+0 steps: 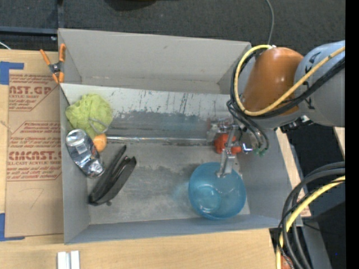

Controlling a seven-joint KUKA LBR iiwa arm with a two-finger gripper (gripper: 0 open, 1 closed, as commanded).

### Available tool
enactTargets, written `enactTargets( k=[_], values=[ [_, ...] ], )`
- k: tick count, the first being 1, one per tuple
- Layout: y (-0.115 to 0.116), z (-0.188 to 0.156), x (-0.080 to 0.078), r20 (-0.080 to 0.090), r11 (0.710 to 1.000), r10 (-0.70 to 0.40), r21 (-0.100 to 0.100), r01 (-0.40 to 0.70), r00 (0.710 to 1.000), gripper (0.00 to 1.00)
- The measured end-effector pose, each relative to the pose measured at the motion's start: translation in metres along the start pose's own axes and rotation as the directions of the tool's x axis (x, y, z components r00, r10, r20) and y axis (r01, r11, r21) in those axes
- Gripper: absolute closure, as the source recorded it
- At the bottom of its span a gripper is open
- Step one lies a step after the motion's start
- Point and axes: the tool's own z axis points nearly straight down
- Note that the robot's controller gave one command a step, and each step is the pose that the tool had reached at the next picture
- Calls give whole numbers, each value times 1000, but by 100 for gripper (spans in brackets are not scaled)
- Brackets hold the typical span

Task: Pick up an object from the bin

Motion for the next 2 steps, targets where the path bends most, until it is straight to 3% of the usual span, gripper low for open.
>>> enactTargets(
  k=[1,2],
  values=[
    [1,12,85,29,991,-135,7,135,990,0],
    [87,41,9,6,934,-356,4,356,934,0]
  ],
)
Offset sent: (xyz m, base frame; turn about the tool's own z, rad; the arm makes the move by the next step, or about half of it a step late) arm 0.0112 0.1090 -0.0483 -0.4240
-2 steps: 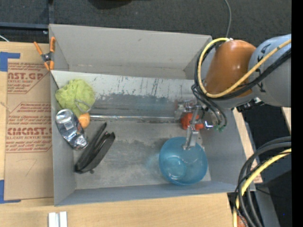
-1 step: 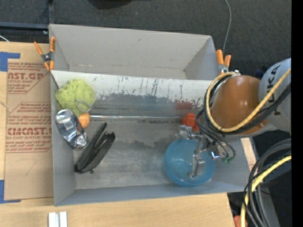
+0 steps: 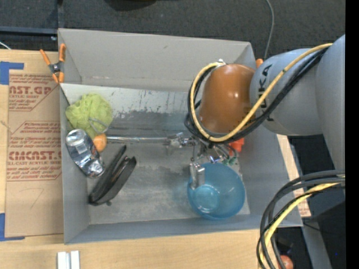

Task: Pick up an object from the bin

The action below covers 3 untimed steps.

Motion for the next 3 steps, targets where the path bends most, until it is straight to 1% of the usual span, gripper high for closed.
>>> enactTargets(
  k=[1,2,3],
  values=[
    [-35,20,62,17,976,220,3,-220,975,100],
    [-35,20,62,17,976,220,3,-220,975,100],
    [-40,-6,56,22,968,249,2,-249,968,100]
  ],
)
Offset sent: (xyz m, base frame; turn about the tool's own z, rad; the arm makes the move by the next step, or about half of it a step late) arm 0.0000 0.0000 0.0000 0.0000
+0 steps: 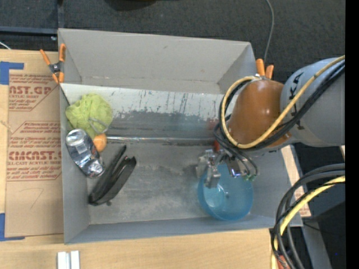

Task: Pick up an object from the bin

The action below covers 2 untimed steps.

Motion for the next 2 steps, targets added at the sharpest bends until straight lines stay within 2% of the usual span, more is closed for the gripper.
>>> enactTargets(
  k=[1,2],
  values=[
    [-7,-117,-21,5,1000,-15,2,15,1000,100],
    [-3,-108,-2,-13,1000,-17,-2,17,1000,100]
  ],
)
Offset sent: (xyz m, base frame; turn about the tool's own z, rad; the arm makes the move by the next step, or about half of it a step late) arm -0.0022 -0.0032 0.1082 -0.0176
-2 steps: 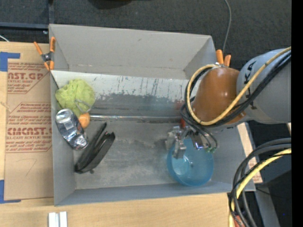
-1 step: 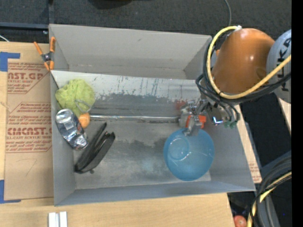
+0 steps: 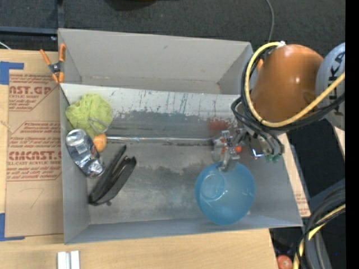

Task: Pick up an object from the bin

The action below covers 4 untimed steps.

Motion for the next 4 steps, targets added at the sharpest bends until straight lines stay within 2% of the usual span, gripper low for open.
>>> enactTargets(
  k=[1,2,3,4],
  values=[
    [-1,17,-23,13,1000,22,2,-22,1000,100],
    [-28,60,-42,10,903,-429,7,429,903,100],
    [41,80,-18,9,1000,10,-5,-10,1000,100],
    [-86,78,-43,14,948,-318,10,318,948,100]
  ],
)
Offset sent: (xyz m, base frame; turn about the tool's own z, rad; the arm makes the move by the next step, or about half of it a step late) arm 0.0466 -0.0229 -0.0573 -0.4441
